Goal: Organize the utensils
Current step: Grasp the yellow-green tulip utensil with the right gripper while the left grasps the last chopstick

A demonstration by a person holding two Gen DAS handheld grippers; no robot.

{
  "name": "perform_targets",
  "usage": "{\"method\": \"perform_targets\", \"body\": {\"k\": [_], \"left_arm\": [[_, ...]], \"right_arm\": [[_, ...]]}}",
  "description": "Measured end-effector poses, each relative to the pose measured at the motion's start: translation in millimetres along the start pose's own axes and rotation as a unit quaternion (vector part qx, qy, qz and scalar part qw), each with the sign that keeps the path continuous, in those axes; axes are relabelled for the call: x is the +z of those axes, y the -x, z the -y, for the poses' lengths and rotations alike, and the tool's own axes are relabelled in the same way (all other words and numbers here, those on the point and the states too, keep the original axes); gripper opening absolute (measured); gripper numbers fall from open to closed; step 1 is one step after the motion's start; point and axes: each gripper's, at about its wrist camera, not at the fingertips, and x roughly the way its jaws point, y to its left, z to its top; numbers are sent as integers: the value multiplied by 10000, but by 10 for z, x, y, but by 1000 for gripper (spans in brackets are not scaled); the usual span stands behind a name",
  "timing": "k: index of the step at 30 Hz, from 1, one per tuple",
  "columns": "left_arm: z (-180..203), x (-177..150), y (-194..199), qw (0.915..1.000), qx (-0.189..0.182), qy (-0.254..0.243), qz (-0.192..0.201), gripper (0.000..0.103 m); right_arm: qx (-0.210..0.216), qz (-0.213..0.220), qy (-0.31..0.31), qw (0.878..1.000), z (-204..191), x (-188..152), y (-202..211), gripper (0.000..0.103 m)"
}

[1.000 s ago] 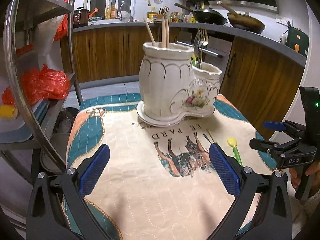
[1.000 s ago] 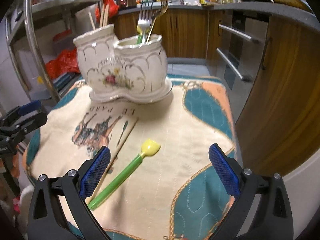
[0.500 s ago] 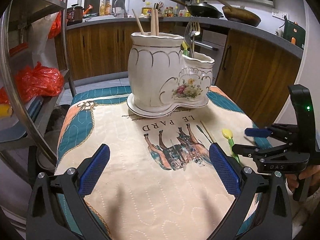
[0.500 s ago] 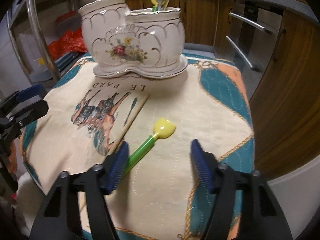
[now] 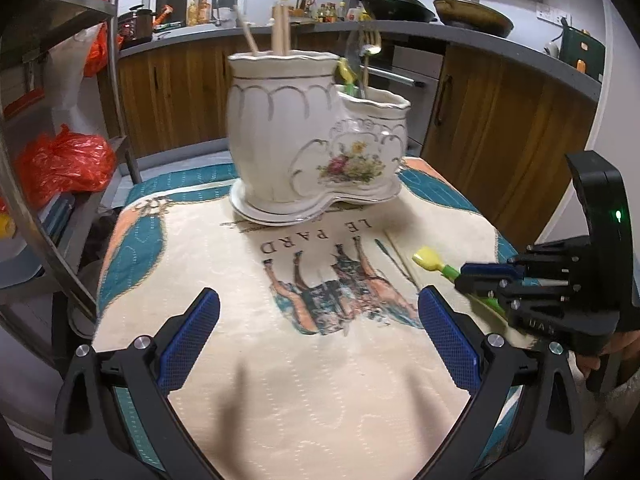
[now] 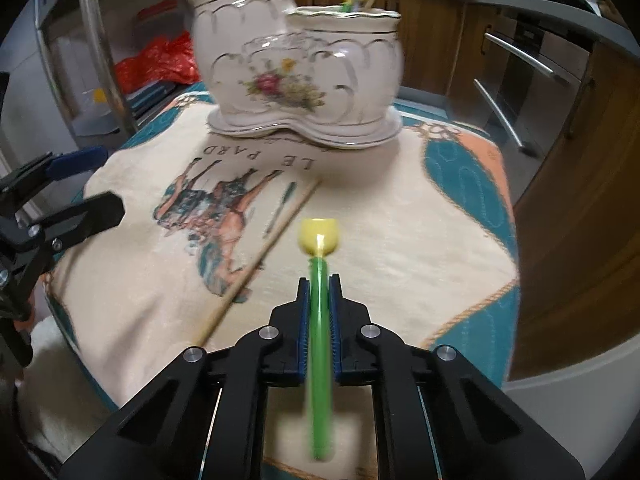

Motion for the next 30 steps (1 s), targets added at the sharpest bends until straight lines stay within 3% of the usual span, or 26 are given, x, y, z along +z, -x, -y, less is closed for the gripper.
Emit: {"method": "perform_targets", "body": {"k": [7, 15, 20, 25, 30], "left_arm": [[295, 10, -196, 9981, -412, -62, -446, 96], [738, -55, -429, 9913, -682, -625, -935, 35], [809, -103, -494, 9898, -470, -860, -1032, 12], [644, -57, -442, 9886, -575, -781, -1150, 5], [401, -81, -290, 9848, -594, -924, -1347, 5]], "right_arm": [[-34, 96, -207, 9997, 299, -35, 100, 10], [76, 142, -304, 9994, 406, -94, 120, 10], [169, 152, -249, 9994, 372, -104, 121, 10], [265, 160, -135, 9994, 314, -95, 144, 10], [373, 22, 147, 9992, 212, -82, 139, 10]]}}
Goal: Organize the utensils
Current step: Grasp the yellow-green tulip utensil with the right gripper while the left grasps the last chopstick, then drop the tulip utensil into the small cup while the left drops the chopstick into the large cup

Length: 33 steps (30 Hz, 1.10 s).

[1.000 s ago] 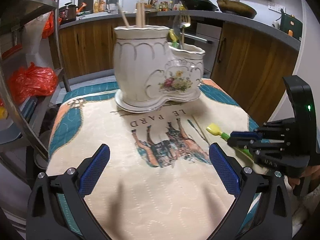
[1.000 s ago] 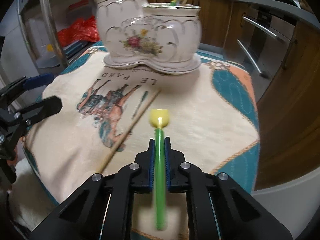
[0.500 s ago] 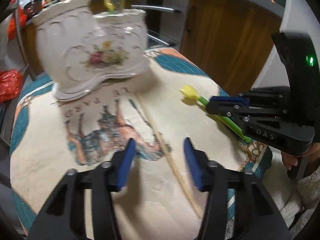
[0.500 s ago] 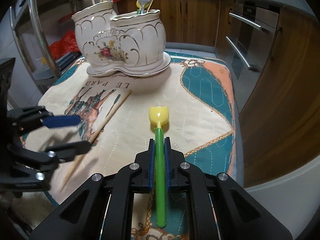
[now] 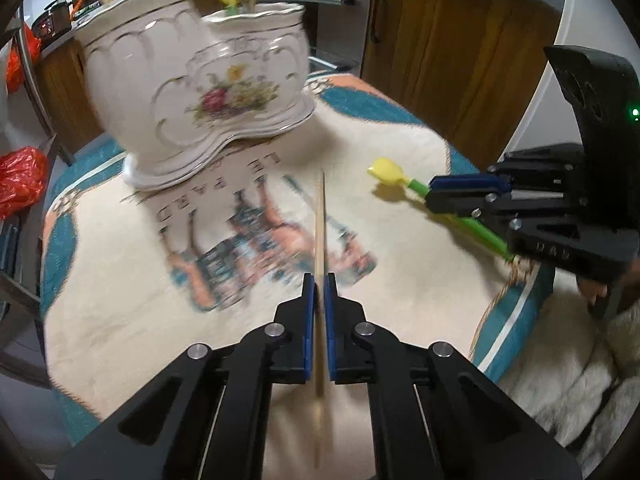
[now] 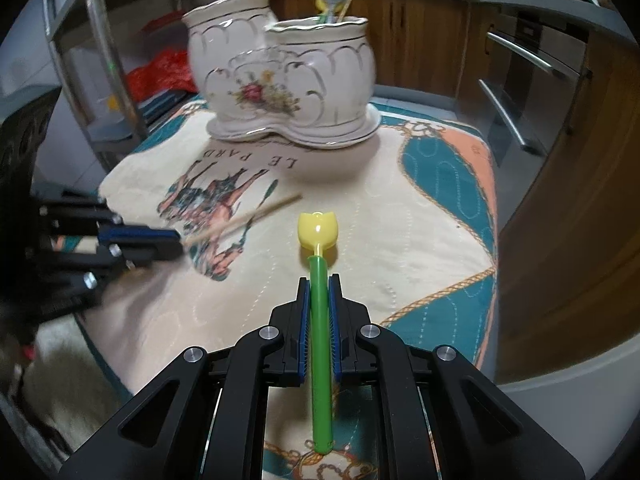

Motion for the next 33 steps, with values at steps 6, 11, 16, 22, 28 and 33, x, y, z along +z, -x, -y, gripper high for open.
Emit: {"method": "perform_targets", "body": {"k": [6, 11, 16, 22, 28, 33], "left_arm": [[-175, -80, 18, 9993, -24, -91, -358, 5], [-174, -67, 2, 9994, 42, -53, -347, 11], [-124, -34, -48, 9995, 174, -66, -241, 35], [-102, -43, -71, 9995, 200, -163, -193, 8], [-209, -50, -13, 9999, 120, -50, 54, 5], [-334, -18, 236, 9971, 21, 40, 761, 5]], "right_arm": [[25, -360, 281, 9990, -79, 17, -75, 16], [-27, -488, 500, 9976, -98, 49, -71, 25], [25, -581, 449, 9973, -43, 83, -131, 25], [73, -515, 626, 9967, -121, 76, -133, 11], [181, -94, 517, 9985, -116, 139, -11, 10], [278, 625, 370, 9970, -77, 255, 218, 10]]}}
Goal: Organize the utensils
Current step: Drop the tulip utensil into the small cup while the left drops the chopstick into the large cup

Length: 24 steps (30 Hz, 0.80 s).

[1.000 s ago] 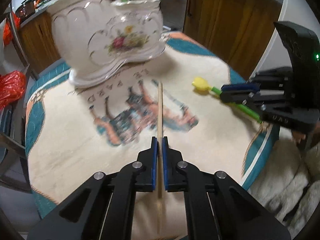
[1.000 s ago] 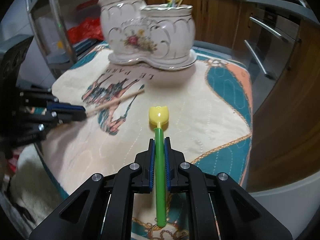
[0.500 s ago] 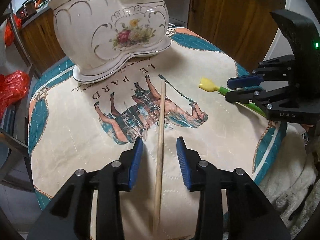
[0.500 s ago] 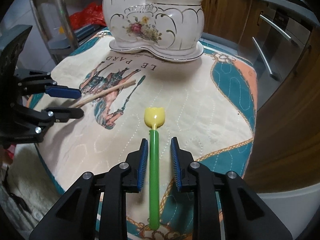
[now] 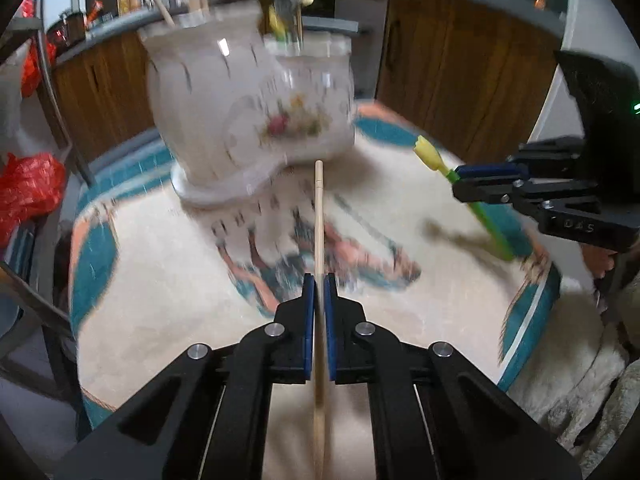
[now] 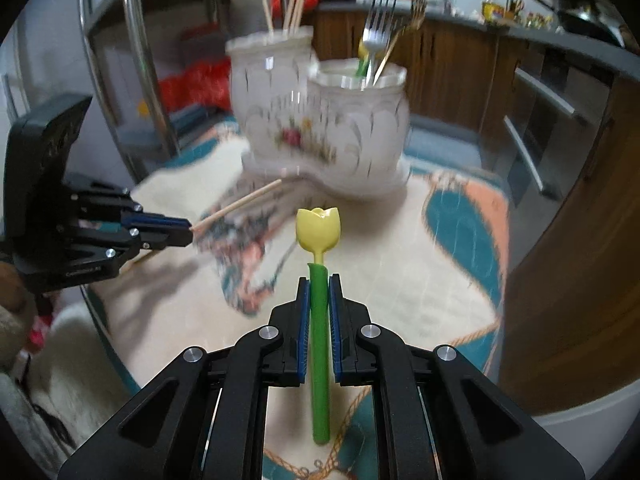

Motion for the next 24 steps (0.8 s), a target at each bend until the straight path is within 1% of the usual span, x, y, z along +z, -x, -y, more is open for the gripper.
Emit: {"method": "perform_targets", "body": {"k": [2, 4, 6, 9, 12, 15, 16, 18, 19, 21, 24], "left_arm": [[-52, 32, 122, 9995, -63, 36, 308, 5], [-99, 73, 255, 9974, -145, 82, 695, 5], [-152, 117, 386, 9940, -113, 148, 1078, 5], [-221, 215, 555, 9869, -15, 302, 1582, 5], [-416, 432, 713, 9723, -46, 638, 2249, 5], [-561, 629, 817, 9574, -60, 881, 2749, 5], [-593, 687, 836, 9536, -74, 956, 2853, 5], [-699, 851, 829, 9416, -274, 1169, 3145, 5], [-737, 903, 812, 9390, -296, 1215, 3204, 5], [-790, 1032, 787, 9324, -247, 1272, 3375, 5], [-817, 1177, 758, 9213, -164, 1340, 3646, 5]], "right_arm": [[2, 317, -60, 9995, 8, 71, 88, 10], [-35, 652, -180, 9977, 53, 152, 174, 10], [-74, 1063, -314, 9938, 112, 260, 261, 10], [-125, 1521, -475, 9871, 172, 399, 346, 10], [-115, 2034, -654, 9768, 245, 609, 416, 10], [-110, 2226, -741, 9720, 288, 788, 413, 10], [-95, 2276, -806, 9704, 320, 862, 393, 10], [9, 2385, -960, 9664, 409, 1001, 348, 10], [43, 2417, -1020, 9650, 439, 1045, 331, 10], [72, 2535, -1129, 9607, 484, 1162, 316, 10], [-7, 2798, -1190, 9527, 502, 1268, 315, 10]]}}
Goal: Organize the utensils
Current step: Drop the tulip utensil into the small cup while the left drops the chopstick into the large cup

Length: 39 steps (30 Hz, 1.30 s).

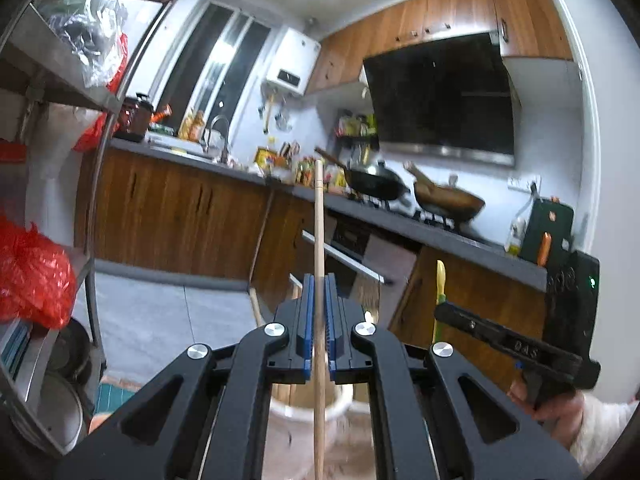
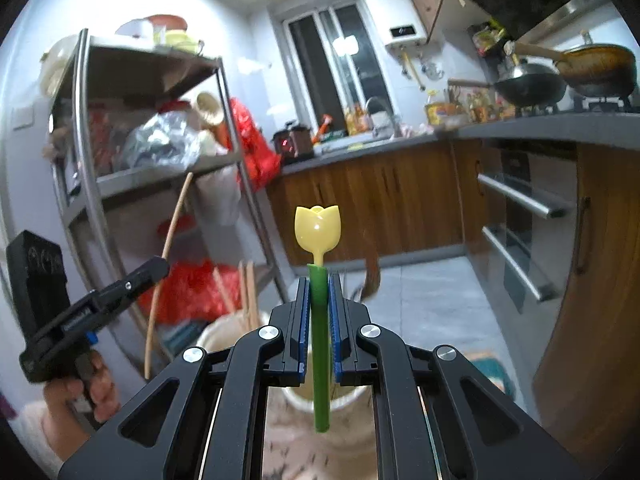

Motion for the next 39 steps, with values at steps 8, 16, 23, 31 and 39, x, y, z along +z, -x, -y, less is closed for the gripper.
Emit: {"method": "perform_targets", "body": {"k": [8, 16, 23, 31, 39], "left_arm": [[104, 35, -406, 9992, 182, -236, 275, 5], [88, -213, -556, 9972, 427, -594, 127, 5], [-37, -375, -409, 9967, 473, -631, -180, 5], [-119, -483, -288, 9931, 702, -771, -536, 5], [-96, -494, -238, 9920, 747, -819, -602, 5]], "right_arm": [[3, 319, -135, 9994, 27, 5, -208, 10], [18, 171, -115, 9998, 97, -177, -404, 10], [-17, -86, -133, 9999, 165, -397, -472, 10], [-232, -404, -67, 9989, 186, -558, -481, 10], [-403, -665, -71, 9969, 197, -620, -542, 11]]}}
